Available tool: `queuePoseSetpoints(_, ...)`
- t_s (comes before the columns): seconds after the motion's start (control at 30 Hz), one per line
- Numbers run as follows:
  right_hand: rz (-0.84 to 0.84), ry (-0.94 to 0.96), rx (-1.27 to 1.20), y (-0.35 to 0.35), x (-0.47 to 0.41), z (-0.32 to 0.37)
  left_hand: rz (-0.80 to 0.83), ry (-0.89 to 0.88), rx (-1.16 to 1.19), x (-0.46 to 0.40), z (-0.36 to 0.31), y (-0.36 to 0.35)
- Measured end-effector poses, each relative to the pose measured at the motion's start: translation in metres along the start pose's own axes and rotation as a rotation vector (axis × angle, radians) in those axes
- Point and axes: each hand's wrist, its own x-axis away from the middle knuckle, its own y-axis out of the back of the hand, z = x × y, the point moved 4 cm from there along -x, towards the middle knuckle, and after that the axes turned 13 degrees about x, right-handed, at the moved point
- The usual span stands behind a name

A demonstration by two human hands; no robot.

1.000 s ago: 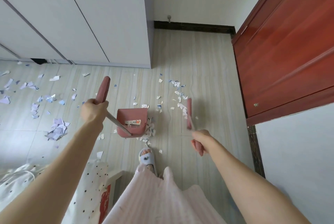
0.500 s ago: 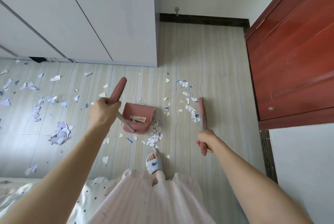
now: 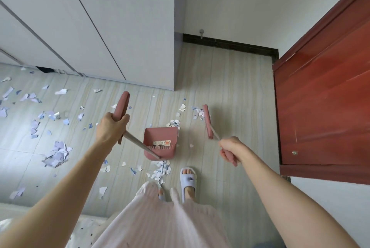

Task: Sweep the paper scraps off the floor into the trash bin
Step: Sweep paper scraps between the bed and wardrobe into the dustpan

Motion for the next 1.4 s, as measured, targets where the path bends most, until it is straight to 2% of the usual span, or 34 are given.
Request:
queuePoseSetpoints(0.1, -0.054, -0.009, 0.082, 0.025, -0.033, 0.012, -0.066, -0.003, -0.043, -0.004, -0.006, -0.010)
queuePoseSetpoints(0.33, -0.041, -0.041, 0.150, 0.058, -0.091, 0.040, -0.148, -0.011, -0.110, -0.018, -0.019, -0.037)
queuePoseSetpoints(0.7, 0.161, 0.113, 0.508, 0.032, -0.047, 0.088, -0.263, 0.101, 0.156, -0.022, -0.008, -0.029)
queuePoseSetpoints(0.87, 0.130, 0.134, 0.422, 0.063, -0.056, 0.108, -0.298, 0.104, 0.183, -0.021, -0.014, -0.020)
queuePoseSetpoints(0.93, 0.089, 0.157, 0.484, 0.066, -0.053, 0.116, -0.319, 0.105, 0.199, -0.019, -0.013, -0.016)
queuePoseSetpoints(1.1, 0.017, 0.182, 0.655, 0.053, -0.057, 0.143, -0.370, 0.140, 0.214, -0.014, 0.001, -0.004)
queuePoseSetpoints(1.2, -0.021, 0.202, 0.635, 0.037, -0.061, 0.148, -0.388, 0.176, 0.242, -0.007, 0.018, 0.006)
queuePoseSetpoints(1.4, 0.055, 0.149, 0.625, -0.001, -0.051, 0.126, -0.366, 0.301, 0.441, 0.007, 0.047, 0.020)
